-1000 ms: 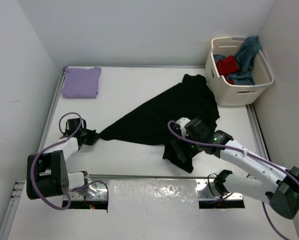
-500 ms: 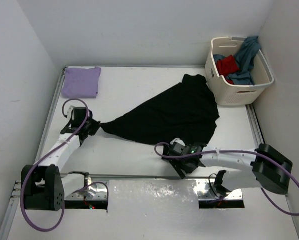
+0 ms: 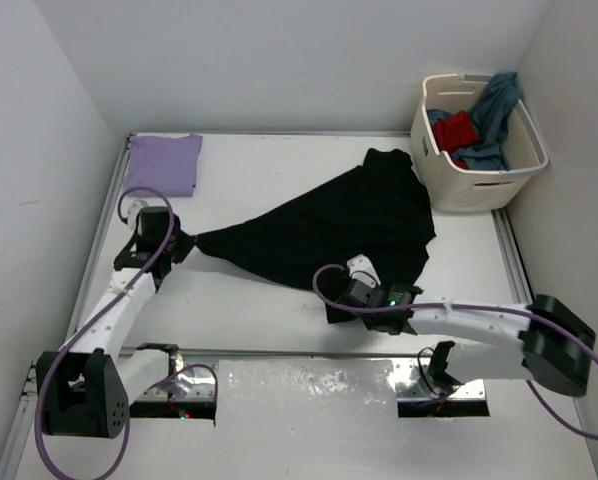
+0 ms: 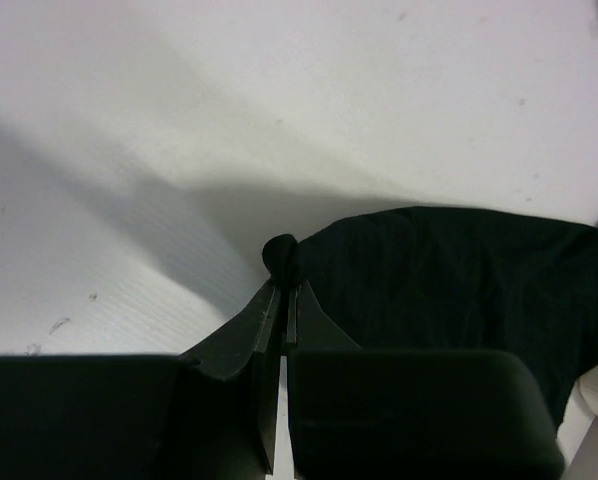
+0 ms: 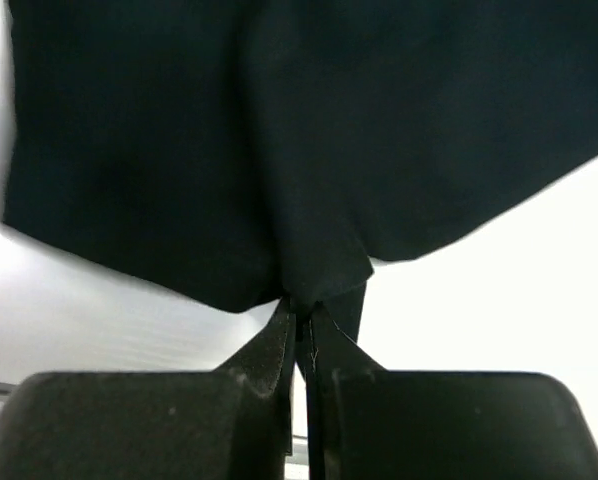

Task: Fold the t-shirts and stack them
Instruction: Flatten out the tshirt

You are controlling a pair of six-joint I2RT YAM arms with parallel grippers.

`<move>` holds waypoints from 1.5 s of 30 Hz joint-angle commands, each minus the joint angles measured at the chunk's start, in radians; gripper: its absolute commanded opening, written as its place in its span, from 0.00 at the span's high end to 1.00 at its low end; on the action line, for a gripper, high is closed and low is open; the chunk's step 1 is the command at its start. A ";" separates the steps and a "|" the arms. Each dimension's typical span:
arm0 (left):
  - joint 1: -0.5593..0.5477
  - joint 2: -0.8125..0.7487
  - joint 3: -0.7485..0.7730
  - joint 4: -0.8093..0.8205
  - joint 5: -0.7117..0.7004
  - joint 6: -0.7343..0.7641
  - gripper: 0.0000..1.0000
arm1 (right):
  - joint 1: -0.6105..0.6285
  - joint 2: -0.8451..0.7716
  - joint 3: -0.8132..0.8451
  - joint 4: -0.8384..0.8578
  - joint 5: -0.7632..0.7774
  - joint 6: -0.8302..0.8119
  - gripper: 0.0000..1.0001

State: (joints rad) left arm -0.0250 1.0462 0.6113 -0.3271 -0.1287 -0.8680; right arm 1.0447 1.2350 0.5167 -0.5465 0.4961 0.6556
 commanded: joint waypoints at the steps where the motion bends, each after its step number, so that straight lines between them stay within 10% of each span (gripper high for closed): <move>1: -0.004 -0.078 0.131 0.023 -0.037 0.075 1.00 | 0.002 -0.149 0.141 -0.042 0.209 -0.063 1.00; 6: -0.009 -0.172 0.244 0.039 -0.074 0.135 1.00 | 0.000 -0.345 0.316 -0.086 0.552 -0.162 1.00; 13: -0.010 -0.264 0.540 0.033 -0.051 0.237 1.00 | 0.002 -0.494 0.515 0.218 0.588 -0.566 1.00; 28: -0.006 -0.379 1.186 -0.093 0.005 0.373 1.00 | 0.002 -0.330 1.477 -0.107 -0.121 -0.829 1.00; 37: 0.000 -0.318 1.283 -0.121 0.044 0.362 1.00 | 0.002 -0.261 1.516 -0.014 -0.036 -0.944 1.00; 45: 0.000 -0.240 0.812 0.029 0.003 0.307 1.00 | -0.003 -0.184 1.021 0.727 0.541 -1.476 1.00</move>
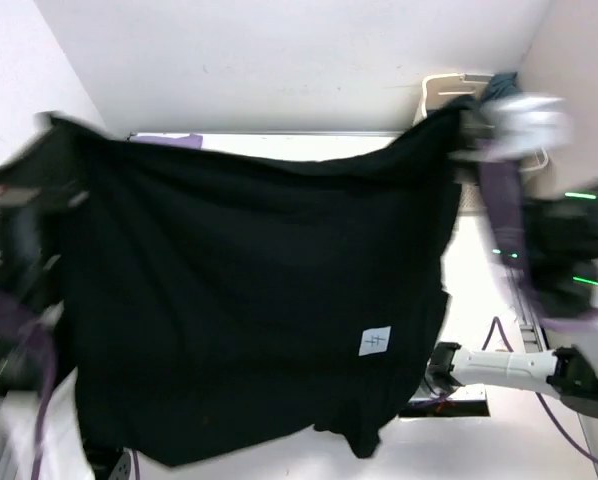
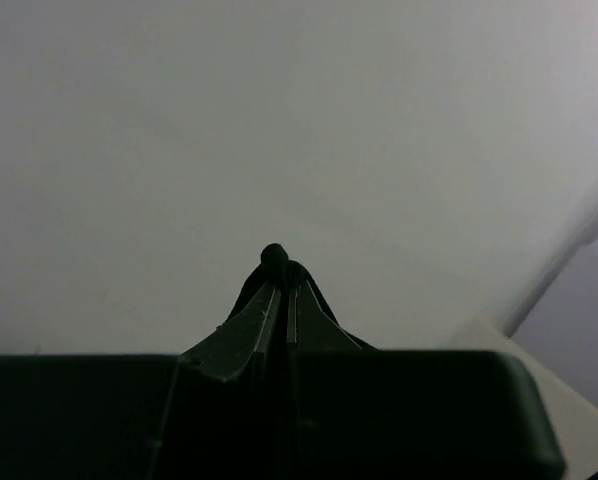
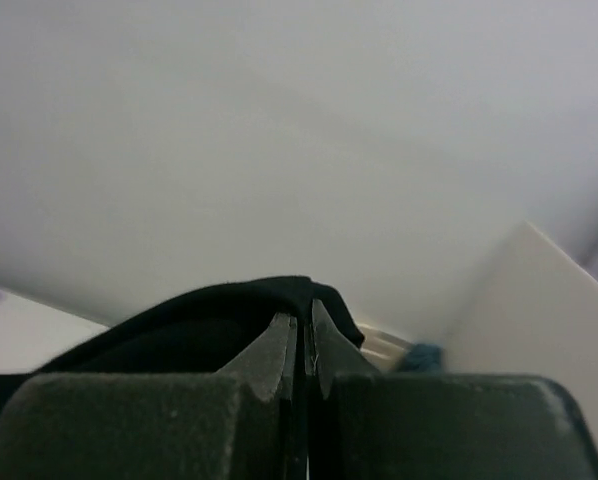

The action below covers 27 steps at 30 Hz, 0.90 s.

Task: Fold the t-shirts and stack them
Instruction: Flatten out the tshirt

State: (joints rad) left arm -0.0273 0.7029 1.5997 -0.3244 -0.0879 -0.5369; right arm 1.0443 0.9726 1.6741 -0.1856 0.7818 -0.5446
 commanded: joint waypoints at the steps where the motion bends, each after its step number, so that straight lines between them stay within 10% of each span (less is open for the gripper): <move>1: 0.003 0.119 -0.223 0.044 -0.038 -0.037 1.00 | -0.019 0.089 -0.183 0.488 0.266 -0.343 1.00; 6: 0.001 0.271 -0.542 0.180 -0.064 -0.070 1.00 | -0.589 0.227 -0.250 0.112 -0.119 0.195 1.00; 11: 0.003 0.605 -0.610 0.403 -0.148 -0.051 1.00 | -0.774 0.660 -0.214 0.111 -0.341 0.369 0.97; 12: 0.003 0.767 -0.522 0.394 -0.159 -0.025 0.93 | -0.794 0.742 -0.161 0.080 -0.416 0.417 0.89; 13: 0.003 0.847 -0.459 0.331 -0.164 -0.017 0.58 | -0.808 0.894 -0.107 0.017 -0.438 0.431 0.71; 14: 0.004 0.932 -0.383 0.268 -0.183 -0.014 0.51 | -0.820 0.963 0.015 -0.017 -0.438 0.446 0.39; 18: 0.000 1.161 -0.124 0.212 -0.109 0.046 0.35 | -0.820 1.112 0.170 -0.103 -0.478 0.440 0.15; 19: 0.000 1.161 -0.124 0.270 -0.075 0.061 0.01 | -0.822 1.111 0.158 -0.085 -0.493 0.443 0.10; 27: -0.031 1.081 -0.216 0.237 0.045 0.052 0.00 | -0.820 0.878 -0.111 -0.040 -0.536 0.581 0.01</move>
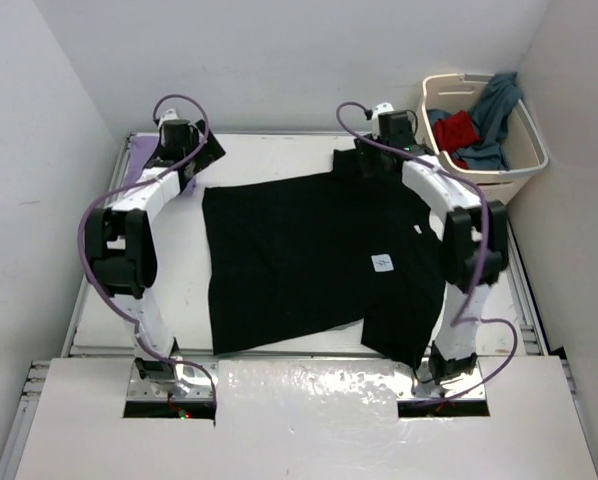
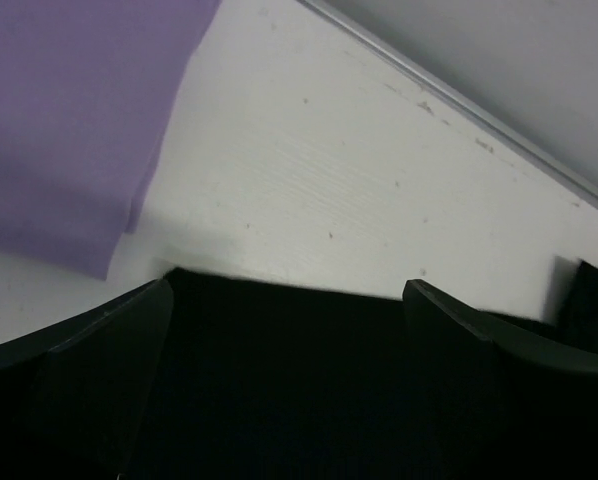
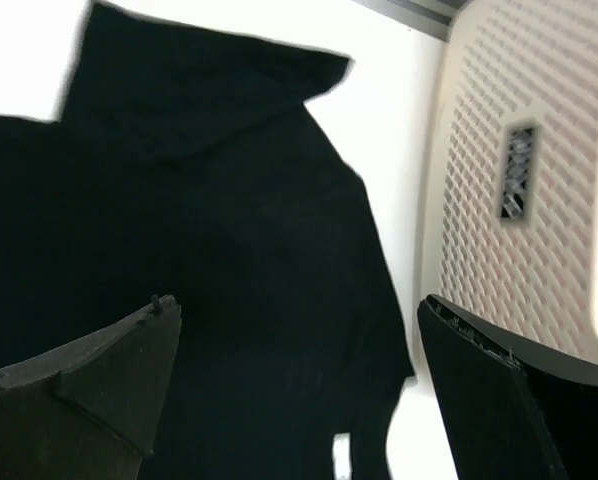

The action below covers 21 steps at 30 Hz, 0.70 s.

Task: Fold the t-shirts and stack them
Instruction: Flatten out the tshirt

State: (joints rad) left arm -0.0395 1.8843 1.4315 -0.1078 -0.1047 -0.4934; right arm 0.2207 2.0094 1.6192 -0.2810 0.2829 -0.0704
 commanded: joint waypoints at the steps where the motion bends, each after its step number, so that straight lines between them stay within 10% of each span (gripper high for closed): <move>1: -0.025 -0.115 -0.078 0.029 0.077 0.007 0.00 | 0.005 -0.185 -0.130 0.055 -0.044 0.127 0.01; 11: -0.132 -0.218 -0.416 0.051 0.132 -0.050 0.00 | 0.005 -0.538 -0.674 0.042 -0.060 0.330 0.01; 21: -0.132 -0.006 -0.346 0.064 0.154 -0.017 0.00 | 0.005 -0.528 -0.895 0.065 -0.051 0.370 0.01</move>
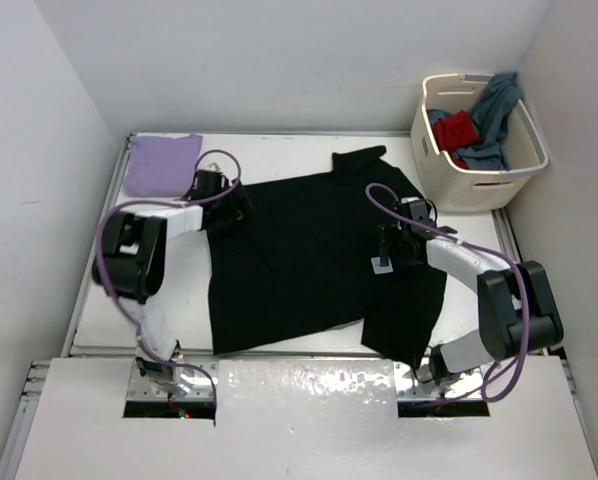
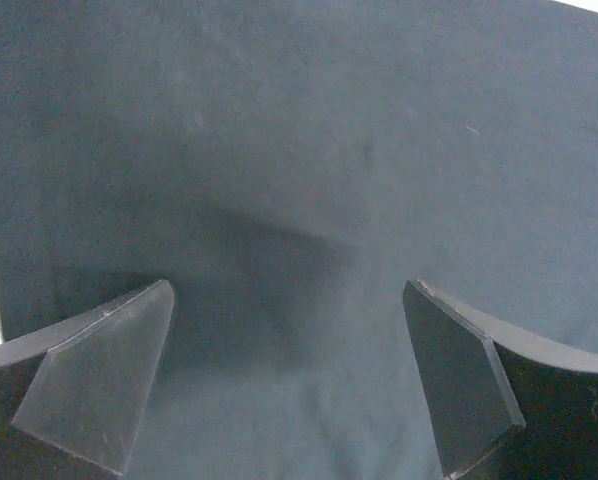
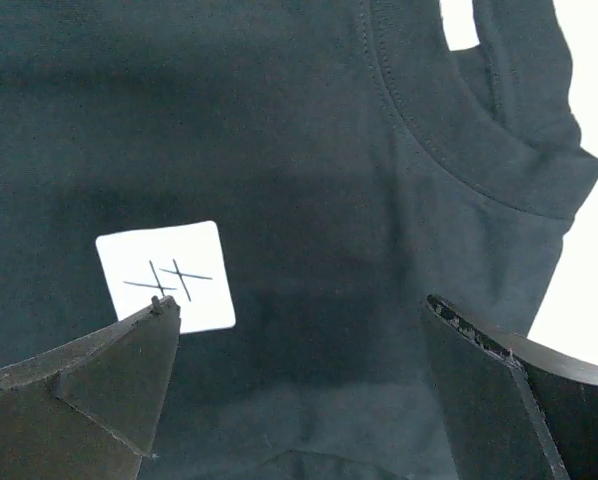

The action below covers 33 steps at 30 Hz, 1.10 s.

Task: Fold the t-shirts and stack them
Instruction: Flatten out the tshirt

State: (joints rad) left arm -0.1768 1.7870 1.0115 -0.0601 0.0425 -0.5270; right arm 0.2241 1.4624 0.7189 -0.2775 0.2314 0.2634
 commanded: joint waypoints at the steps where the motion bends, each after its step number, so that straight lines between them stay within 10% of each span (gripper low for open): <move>1: 0.005 0.151 0.122 0.003 -0.003 0.021 0.00 | 0.003 0.047 0.007 0.072 -0.021 0.040 0.01; 21: 0.096 0.782 1.076 -0.285 0.029 0.120 0.00 | 0.001 0.461 0.368 0.083 -0.107 -0.084 0.01; 33: 0.077 0.433 1.012 -0.285 0.114 0.165 0.00 | 0.170 0.147 0.361 -0.060 -0.118 -0.196 0.01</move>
State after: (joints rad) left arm -0.0925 2.4489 2.0689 -0.3504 0.1371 -0.3927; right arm 0.3050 1.7267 1.0981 -0.2909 0.0856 0.0994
